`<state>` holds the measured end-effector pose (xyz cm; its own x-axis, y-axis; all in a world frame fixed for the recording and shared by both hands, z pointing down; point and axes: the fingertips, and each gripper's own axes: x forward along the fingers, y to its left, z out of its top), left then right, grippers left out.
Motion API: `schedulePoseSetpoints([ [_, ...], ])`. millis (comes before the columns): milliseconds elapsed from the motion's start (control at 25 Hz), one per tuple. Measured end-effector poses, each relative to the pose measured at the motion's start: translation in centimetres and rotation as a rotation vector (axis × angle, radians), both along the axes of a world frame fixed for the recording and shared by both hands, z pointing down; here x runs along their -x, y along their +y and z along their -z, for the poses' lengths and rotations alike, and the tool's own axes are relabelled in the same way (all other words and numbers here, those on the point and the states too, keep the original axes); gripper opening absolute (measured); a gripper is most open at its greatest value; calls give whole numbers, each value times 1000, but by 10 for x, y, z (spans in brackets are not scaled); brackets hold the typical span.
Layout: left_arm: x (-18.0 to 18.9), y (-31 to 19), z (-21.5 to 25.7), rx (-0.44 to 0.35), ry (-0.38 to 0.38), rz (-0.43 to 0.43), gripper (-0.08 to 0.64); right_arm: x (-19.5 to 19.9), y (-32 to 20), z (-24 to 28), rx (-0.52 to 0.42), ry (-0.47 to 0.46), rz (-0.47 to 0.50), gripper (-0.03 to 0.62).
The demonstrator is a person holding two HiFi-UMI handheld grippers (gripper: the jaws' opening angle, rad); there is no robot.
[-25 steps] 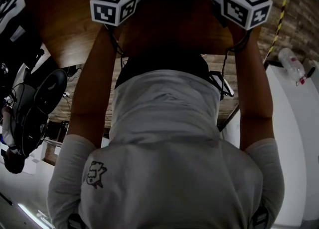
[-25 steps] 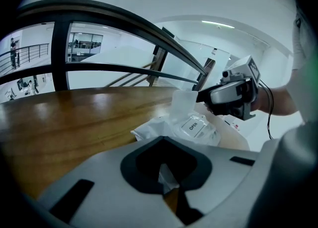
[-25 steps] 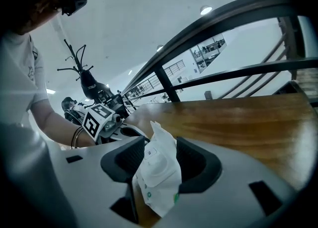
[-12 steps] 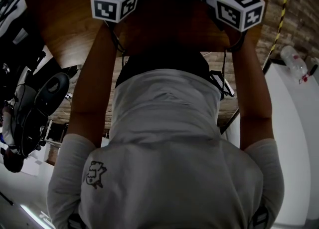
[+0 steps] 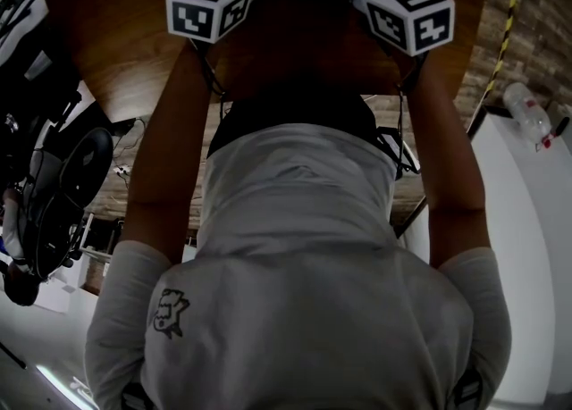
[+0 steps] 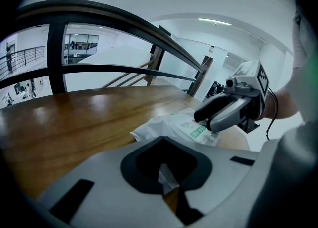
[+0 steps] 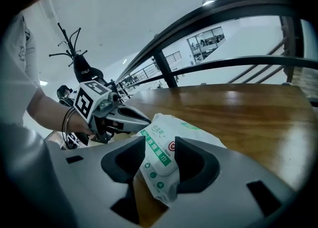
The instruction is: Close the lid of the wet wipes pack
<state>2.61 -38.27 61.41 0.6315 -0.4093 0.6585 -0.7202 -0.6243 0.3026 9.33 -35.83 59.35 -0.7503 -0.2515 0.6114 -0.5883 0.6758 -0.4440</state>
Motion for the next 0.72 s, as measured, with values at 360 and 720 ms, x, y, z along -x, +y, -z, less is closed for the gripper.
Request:
schedulePoseSetpoints([
  [360, -2, 0, 0, -1, -6, -6, 14, -1, -4, -8, -37, 107, -52, 167],
  [720, 0, 2, 1, -6, -5, -2, 14, 4, 1, -11, -157, 242, -27, 170],
])
